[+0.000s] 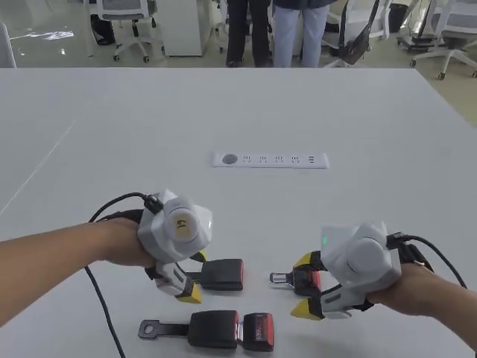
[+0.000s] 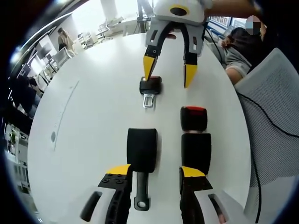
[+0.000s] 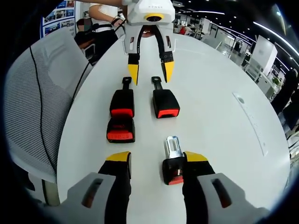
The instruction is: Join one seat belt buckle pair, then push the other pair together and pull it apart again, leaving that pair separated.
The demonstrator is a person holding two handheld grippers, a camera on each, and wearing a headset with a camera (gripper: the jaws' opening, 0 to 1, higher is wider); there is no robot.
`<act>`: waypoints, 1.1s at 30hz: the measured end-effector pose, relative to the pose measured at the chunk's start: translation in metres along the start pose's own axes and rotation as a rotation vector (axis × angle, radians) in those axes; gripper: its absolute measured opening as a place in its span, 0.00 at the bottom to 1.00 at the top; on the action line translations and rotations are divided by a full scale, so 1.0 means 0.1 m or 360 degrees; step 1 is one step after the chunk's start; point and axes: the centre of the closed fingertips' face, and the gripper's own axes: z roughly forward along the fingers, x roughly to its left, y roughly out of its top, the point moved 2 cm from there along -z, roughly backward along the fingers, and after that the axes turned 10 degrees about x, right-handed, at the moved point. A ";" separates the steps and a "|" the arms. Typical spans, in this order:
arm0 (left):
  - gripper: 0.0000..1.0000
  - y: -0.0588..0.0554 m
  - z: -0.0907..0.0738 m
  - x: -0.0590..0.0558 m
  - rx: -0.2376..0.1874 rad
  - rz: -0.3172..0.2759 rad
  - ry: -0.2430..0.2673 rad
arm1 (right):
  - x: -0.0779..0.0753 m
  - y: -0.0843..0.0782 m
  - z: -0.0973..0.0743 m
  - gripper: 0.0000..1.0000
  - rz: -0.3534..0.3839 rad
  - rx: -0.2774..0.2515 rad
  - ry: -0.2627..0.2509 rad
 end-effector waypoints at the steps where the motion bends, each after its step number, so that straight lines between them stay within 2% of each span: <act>1: 0.41 0.01 0.00 0.02 -0.0010 -0.0010 -0.0002 | -0.02 -0.02 0.00 0.42 -0.0002 0.0007 -0.0004; 7: 0.41 -0.02 0.07 0.16 -0.0017 -0.0035 -0.0004 | -0.16 -0.12 -0.01 0.41 -0.0007 0.0047 -0.0020; 13: 0.41 0.00 0.14 0.21 0.0004 -0.0050 -0.0024 | -0.26 -0.21 0.01 0.41 -0.0008 0.0102 0.0000; 17: 0.41 -0.05 0.23 0.30 0.0030 -0.0052 -0.0044 | -0.32 -0.30 0.06 0.40 -0.0018 0.0148 0.0017; 28: 0.40 -0.05 0.39 0.28 0.0075 -0.0031 -0.0111 | -0.37 -0.45 0.21 0.39 -0.0025 0.0225 0.0095; 33: 0.40 -0.06 0.42 0.28 0.0098 -0.0020 -0.0134 | -0.34 -0.45 0.22 0.38 -0.0033 0.0241 0.0123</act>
